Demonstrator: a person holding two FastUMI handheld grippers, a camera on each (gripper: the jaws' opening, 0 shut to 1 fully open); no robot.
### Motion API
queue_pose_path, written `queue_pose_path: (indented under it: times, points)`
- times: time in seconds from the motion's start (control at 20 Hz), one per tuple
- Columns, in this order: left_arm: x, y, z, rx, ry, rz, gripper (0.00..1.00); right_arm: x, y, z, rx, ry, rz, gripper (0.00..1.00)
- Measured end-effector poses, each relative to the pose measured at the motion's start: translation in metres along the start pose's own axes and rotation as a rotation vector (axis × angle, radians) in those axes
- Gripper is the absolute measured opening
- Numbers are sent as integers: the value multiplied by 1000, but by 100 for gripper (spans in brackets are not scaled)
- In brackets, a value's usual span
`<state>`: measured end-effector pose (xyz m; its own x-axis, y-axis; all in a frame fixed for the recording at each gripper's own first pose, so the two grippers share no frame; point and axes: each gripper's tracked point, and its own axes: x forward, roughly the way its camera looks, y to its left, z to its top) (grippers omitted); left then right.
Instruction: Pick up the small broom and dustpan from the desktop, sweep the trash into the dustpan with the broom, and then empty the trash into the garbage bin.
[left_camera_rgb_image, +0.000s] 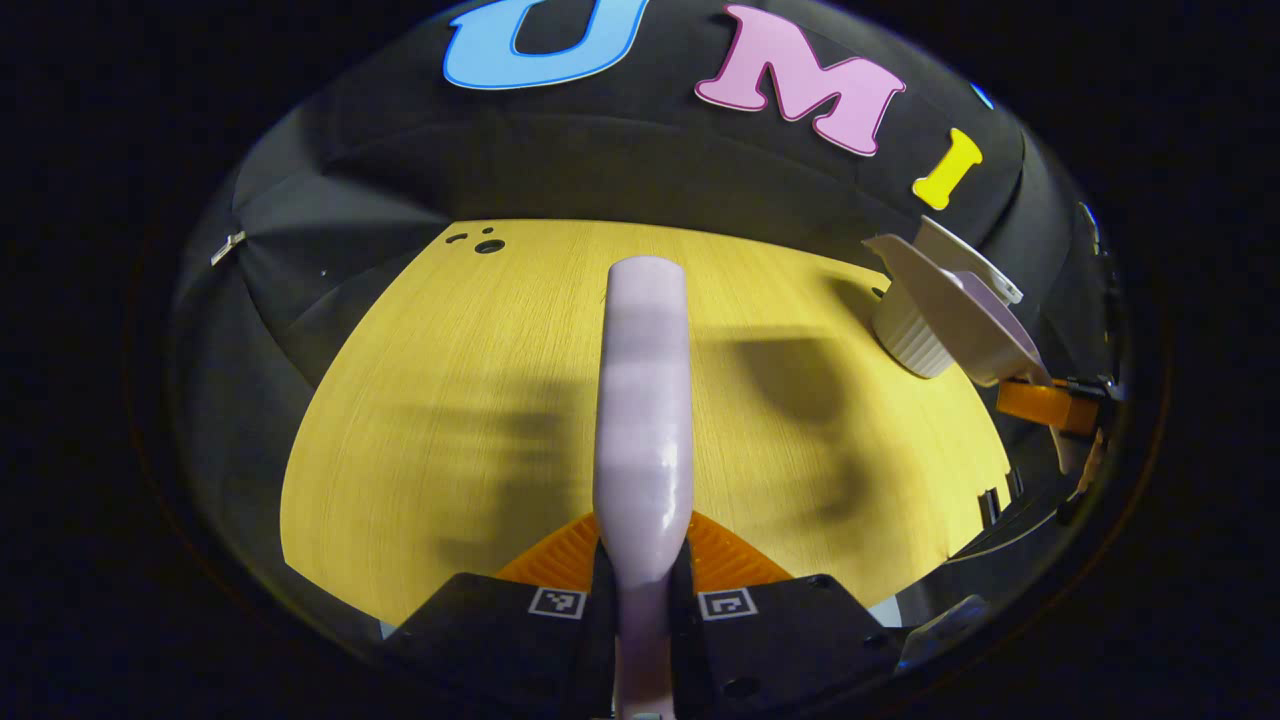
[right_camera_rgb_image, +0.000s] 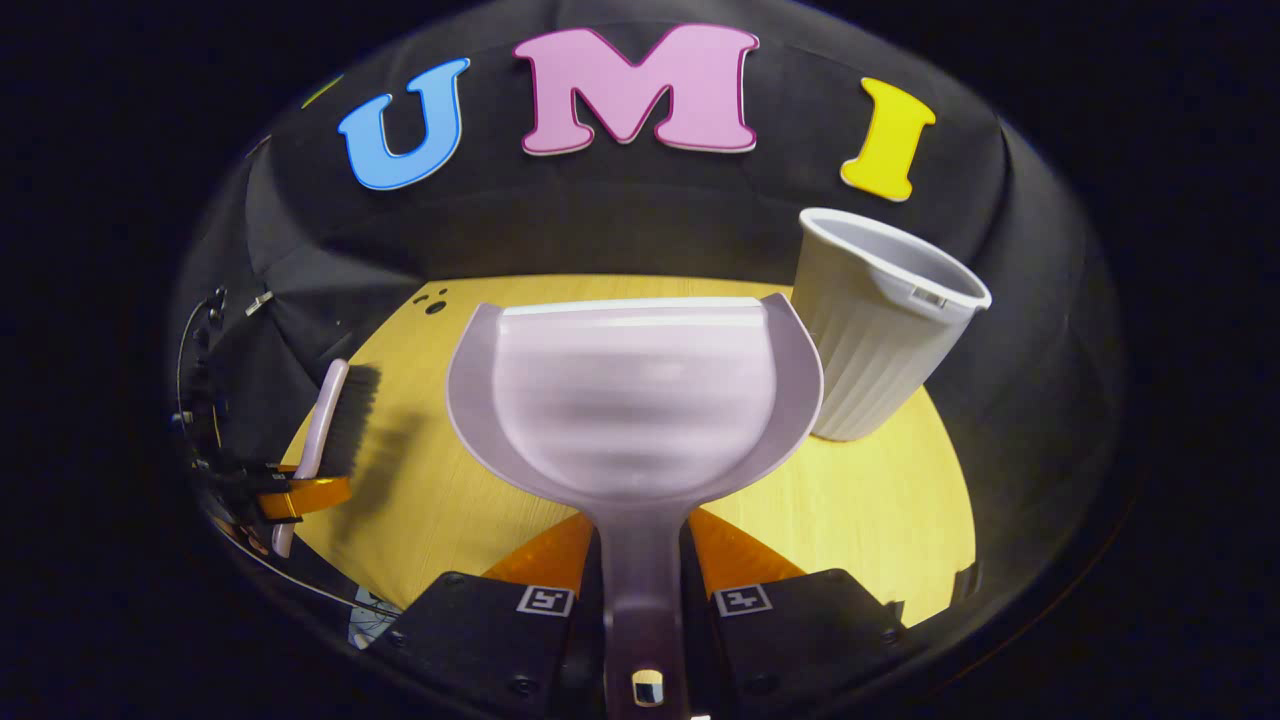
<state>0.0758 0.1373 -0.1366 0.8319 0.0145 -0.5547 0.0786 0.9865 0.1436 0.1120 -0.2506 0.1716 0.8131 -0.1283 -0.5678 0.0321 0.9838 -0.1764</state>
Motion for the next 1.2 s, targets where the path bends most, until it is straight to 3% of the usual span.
queue_pose_path:
  times: [0.1,0.15,0.4,0.75,0.8,0.9,0.95,1.0,1.1,1.2]
  points:
    - [21,-5,-4,-2,48,3,27,16,12,-20,37,61,24,33]
    - [32,-2,-7,3,80,17,26,23,14,-27,53,91,28,39]
    - [71,8,-21,8,205,91,27,60,2,-72,116,221,-12,36]
    - [93,4,-31,88,314,129,30,69,0,-81,97,326,-30,33]
    - [93,2,-32,95,323,131,27,69,-1,-82,80,338,-25,36]
    - [94,2,-29,122,320,147,33,69,0,-86,72,352,-14,33]
    - [94,1,-27,132,316,155,29,68,1,-88,70,369,-2,37]
    - [94,-1,-26,128,307,150,35,67,3,-85,72,372,10,38]
    - [93,-5,-24,97,284,136,67,66,6,-83,76,362,24,36]
    - [85,-8,-22,64,253,129,100,68,7,-79,88,339,33,66]
